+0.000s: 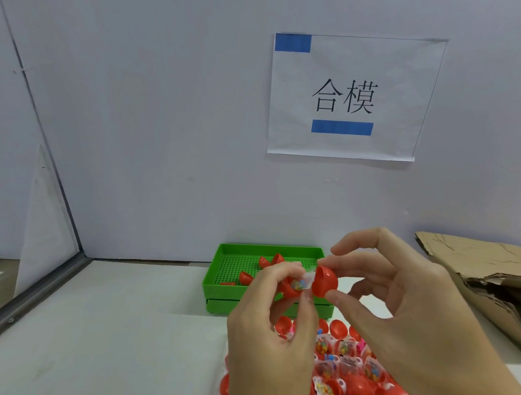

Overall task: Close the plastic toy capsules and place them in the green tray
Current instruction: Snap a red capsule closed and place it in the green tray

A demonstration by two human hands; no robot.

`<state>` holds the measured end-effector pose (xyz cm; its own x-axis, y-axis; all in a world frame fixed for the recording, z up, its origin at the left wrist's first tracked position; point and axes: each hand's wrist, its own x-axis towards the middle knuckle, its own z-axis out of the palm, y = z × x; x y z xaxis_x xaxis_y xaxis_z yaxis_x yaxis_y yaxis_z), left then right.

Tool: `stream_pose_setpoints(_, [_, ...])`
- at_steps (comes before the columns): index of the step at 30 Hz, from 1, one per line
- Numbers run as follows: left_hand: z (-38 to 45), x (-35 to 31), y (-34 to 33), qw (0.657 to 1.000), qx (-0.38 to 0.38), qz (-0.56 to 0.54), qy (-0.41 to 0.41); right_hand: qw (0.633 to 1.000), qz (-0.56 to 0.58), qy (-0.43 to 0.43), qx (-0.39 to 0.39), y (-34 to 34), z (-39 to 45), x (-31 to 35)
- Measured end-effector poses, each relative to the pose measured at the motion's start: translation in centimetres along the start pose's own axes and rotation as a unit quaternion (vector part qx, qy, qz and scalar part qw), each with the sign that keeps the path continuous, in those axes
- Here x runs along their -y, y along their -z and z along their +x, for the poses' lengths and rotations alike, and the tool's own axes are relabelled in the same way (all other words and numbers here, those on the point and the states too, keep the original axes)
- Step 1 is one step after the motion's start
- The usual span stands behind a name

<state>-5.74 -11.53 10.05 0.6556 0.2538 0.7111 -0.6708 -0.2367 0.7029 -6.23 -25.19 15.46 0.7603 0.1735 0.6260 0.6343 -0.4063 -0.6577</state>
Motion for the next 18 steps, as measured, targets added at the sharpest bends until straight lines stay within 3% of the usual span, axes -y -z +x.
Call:
stream_pose_setpoints(5, [0.01,-0.01,0.01,0.999,0.000,0.028,-0.027,1.000,0.018,0.006,-0.010,-0.02,0.07,0.18])
stream_pose_setpoints(18, [-0.15,-0.49,0.23,0.999,0.033,0.003,-0.005,0.996,0.091,0.005,-0.007,0.03,0.18,0.17])
